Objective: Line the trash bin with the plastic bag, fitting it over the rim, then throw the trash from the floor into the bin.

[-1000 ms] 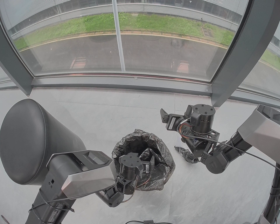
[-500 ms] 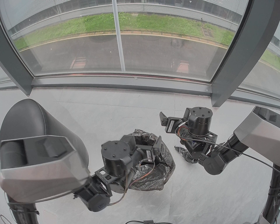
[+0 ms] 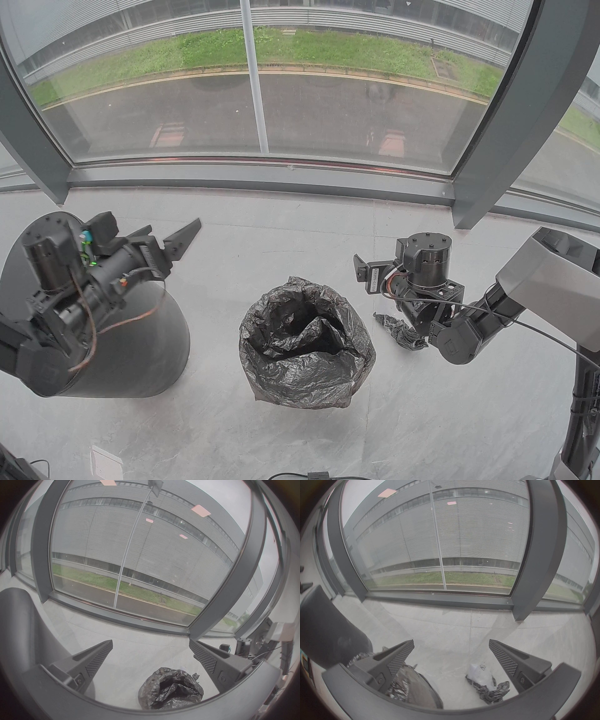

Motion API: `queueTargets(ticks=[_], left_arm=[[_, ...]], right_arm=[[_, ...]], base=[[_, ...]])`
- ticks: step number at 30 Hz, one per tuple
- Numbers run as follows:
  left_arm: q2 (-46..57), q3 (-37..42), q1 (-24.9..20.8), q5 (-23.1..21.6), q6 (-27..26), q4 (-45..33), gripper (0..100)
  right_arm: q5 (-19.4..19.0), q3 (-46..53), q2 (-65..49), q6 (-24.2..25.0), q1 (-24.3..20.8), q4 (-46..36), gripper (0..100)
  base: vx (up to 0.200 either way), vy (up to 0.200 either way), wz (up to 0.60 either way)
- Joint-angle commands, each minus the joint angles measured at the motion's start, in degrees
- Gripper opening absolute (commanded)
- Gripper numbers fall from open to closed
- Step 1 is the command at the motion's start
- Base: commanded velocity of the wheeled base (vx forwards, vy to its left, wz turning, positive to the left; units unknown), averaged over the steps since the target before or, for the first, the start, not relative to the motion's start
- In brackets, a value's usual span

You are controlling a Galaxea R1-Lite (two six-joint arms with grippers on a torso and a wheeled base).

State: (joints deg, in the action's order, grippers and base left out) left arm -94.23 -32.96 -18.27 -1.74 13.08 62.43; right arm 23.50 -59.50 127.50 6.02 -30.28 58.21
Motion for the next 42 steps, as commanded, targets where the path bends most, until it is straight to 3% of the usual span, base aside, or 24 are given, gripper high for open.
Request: queueTargets(ticks=[1,3,8,12,17,23,31,42], left_arm=[[22.08,2.38,31.37,-30.51,9.16,-17.52,100],[21.81,1.67,34.27,-33.59,10.56,-18.13,100],[20.93,1.76,34.62,-33.5,10.65,-17.96,100],[20.84,2.03,34.53,-33.33,10.12,-17.96,100],[19.88,2.38,34.27,-32.97,9.42,-18.04,100],[17.07,2.38,34.09,-32.97,8.1,-18.04,100],[14.78,2.29,33.83,-32.97,7.75,-18.04,100],[14.25,2.29,33.48,-32.89,7.75,-17.96,100]], right_arm=[[-3.73,-4.22,0.56,-11.65,5.58,-11.72,100],[-4.96,-5.1,0.56,-15.43,6.9,-16.02,100],[-7.86,-5.62,2.4,-18.85,8.66,-20.5,100],[-7.77,-8.61,7.15,-25.62,12.79,-21.74,100],[-8.91,-9.76,12.24,-26.68,15.6,-21.65,100],[-14.98,-10.19,15.32,-27.29,16.92,-21.91,100],[-20.95,-16.79,15.76,-27.73,19.21,-31.23,100],[-21.48,-24.7,22.53,-27.56,19.65,-32.99,100]], base=[[0.0,0.0,0.0],[0.0,0.0,0.0],[0.0,0.0,0.0],[0.0,0.0,0.0],[0.0,0.0,0.0],[0.0,0.0,0.0],[0.0,0.0,0.0],[0.0,0.0,0.0]])
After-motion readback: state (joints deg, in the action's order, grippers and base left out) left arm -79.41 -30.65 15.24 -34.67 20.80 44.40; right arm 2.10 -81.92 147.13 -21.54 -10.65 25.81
